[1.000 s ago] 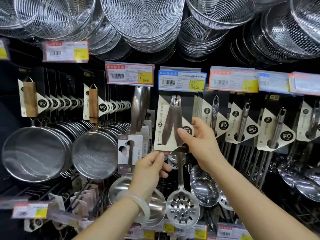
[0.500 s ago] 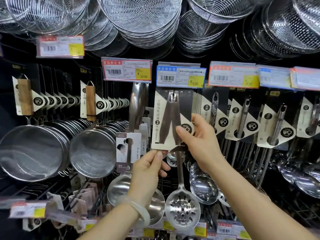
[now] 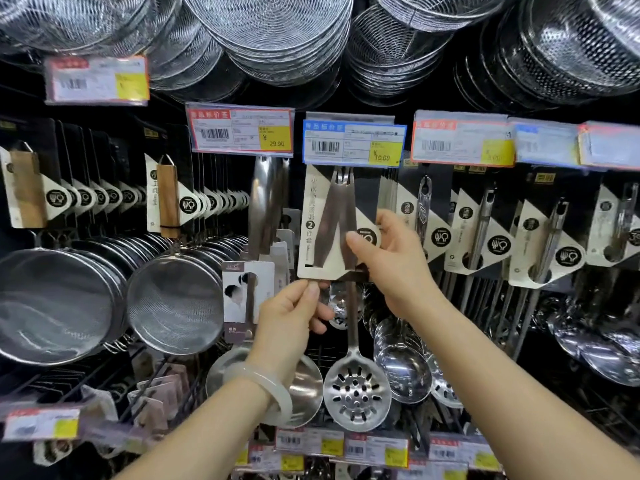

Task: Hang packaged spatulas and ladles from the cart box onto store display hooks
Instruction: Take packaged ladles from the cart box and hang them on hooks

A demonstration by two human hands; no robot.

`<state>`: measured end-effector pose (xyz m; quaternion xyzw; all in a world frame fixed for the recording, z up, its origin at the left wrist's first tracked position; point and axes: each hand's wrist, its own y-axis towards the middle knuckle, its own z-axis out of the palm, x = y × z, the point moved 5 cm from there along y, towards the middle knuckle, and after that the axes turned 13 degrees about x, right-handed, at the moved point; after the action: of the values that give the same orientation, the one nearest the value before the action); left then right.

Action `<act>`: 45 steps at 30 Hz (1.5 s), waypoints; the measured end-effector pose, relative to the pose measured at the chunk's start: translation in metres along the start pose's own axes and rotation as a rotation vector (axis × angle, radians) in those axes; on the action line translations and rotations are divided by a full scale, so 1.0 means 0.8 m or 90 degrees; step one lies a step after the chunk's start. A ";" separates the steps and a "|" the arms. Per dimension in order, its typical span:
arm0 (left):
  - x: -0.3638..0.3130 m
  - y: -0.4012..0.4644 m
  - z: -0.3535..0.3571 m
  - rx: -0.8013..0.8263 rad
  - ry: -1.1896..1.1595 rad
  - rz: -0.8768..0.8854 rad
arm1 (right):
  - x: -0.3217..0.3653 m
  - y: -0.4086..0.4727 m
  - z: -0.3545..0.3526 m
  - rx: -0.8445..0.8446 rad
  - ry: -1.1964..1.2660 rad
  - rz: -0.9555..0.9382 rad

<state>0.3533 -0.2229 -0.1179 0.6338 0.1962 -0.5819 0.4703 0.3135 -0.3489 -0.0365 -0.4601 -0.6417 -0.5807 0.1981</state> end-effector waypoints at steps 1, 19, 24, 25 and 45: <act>0.003 -0.001 0.000 -0.002 0.002 0.001 | -0.001 -0.002 0.000 -0.003 -0.004 -0.004; 0.003 0.002 -0.008 0.019 0.008 -0.001 | -0.013 0.003 0.008 -0.005 0.059 -0.005; 0.011 0.000 -0.014 0.011 0.027 -0.011 | -0.016 0.005 0.004 0.056 0.053 0.050; 0.012 0.001 -0.013 0.011 0.025 -0.014 | -0.009 0.010 0.001 0.051 0.052 0.030; 0.014 0.010 -0.014 0.019 0.025 -0.020 | 0.027 0.043 -0.005 -0.122 0.076 -0.204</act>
<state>0.3684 -0.2210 -0.1268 0.6487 0.2064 -0.5797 0.4479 0.3297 -0.3480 0.0006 -0.3336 -0.6354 -0.6897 0.0962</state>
